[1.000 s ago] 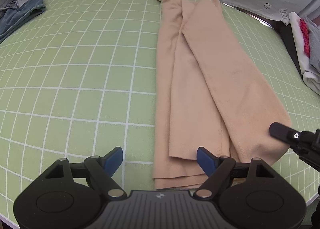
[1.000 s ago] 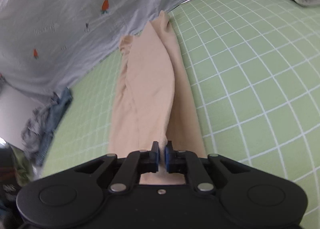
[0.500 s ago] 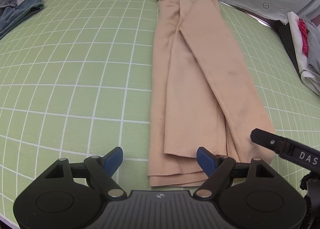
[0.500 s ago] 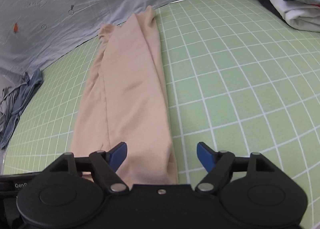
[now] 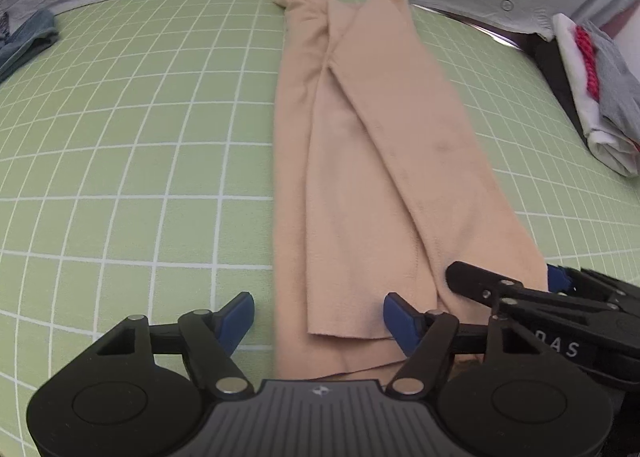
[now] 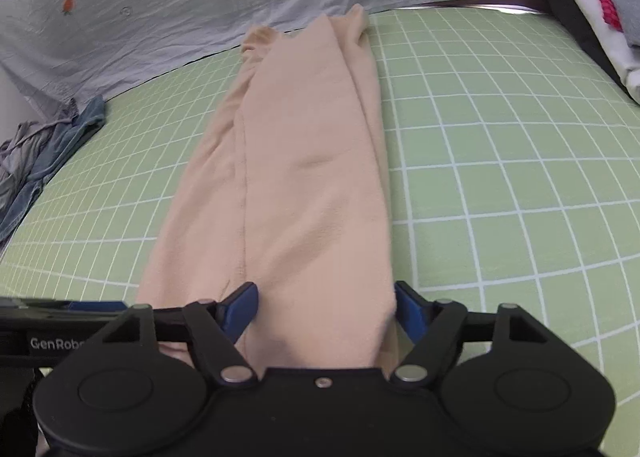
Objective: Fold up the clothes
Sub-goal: 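Grasp the hem end with both grippers and fold it toward the collar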
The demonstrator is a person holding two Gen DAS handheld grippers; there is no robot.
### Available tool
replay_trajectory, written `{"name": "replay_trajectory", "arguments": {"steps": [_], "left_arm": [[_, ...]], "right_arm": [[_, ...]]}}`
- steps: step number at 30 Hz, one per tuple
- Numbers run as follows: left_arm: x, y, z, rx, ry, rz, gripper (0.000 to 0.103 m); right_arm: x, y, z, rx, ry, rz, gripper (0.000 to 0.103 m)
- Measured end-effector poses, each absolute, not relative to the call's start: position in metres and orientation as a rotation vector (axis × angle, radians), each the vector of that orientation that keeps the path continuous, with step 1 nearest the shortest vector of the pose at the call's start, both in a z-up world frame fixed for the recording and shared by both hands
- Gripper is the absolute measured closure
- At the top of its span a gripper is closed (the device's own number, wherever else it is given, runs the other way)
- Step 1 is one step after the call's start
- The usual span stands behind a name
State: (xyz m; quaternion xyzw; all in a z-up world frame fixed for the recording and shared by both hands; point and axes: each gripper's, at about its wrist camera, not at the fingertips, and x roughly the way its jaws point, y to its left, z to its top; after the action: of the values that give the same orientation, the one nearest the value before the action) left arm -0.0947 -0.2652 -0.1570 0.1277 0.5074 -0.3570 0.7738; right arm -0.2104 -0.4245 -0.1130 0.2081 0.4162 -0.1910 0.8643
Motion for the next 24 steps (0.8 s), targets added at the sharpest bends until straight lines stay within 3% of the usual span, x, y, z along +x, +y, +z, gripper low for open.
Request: {"name": "replay_trajectory", "arguments": {"steps": [2, 3, 4, 7, 13, 19, 24], "left_arm": [[-0.098, -0.27, -0.157, 0.285, 1.086, -0.803, 0.052], [-0.098, -0.273, -0.158, 0.277, 1.093, -0.817, 0.067], [-0.098, -0.274, -0.158, 0.259, 1.107, -0.831, 0.083], [-0.096, -0.268, -0.161, 0.2, 1.163, -0.896, 0.087], [-0.12, -0.215, -0.128, 0.052, 1.23, -1.024, 0.088], [-0.112, -0.188, -0.08, -0.105, 1.143, -1.035, 0.089], [-0.083, -0.203, -0.038, -0.279, 1.043, -1.041, 0.089]], "right_arm": [[-0.208, -0.423, -0.111, 0.412, 0.88, -0.38, 0.055], [-0.209, -0.426, -0.111, 0.437, 0.88, -0.376, 0.075], [-0.21, -0.429, -0.111, 0.471, 0.878, -0.375, 0.08], [-0.218, -0.436, -0.11, 0.535, 0.874, -0.374, 0.088], [-0.271, -0.432, -0.085, 0.706, 0.831, -0.315, 0.09], [-0.3, -0.439, -0.044, 0.833, 0.694, -0.263, 0.09], [-0.273, -0.459, -0.006, 0.832, 0.549, -0.234, 0.091]]}}
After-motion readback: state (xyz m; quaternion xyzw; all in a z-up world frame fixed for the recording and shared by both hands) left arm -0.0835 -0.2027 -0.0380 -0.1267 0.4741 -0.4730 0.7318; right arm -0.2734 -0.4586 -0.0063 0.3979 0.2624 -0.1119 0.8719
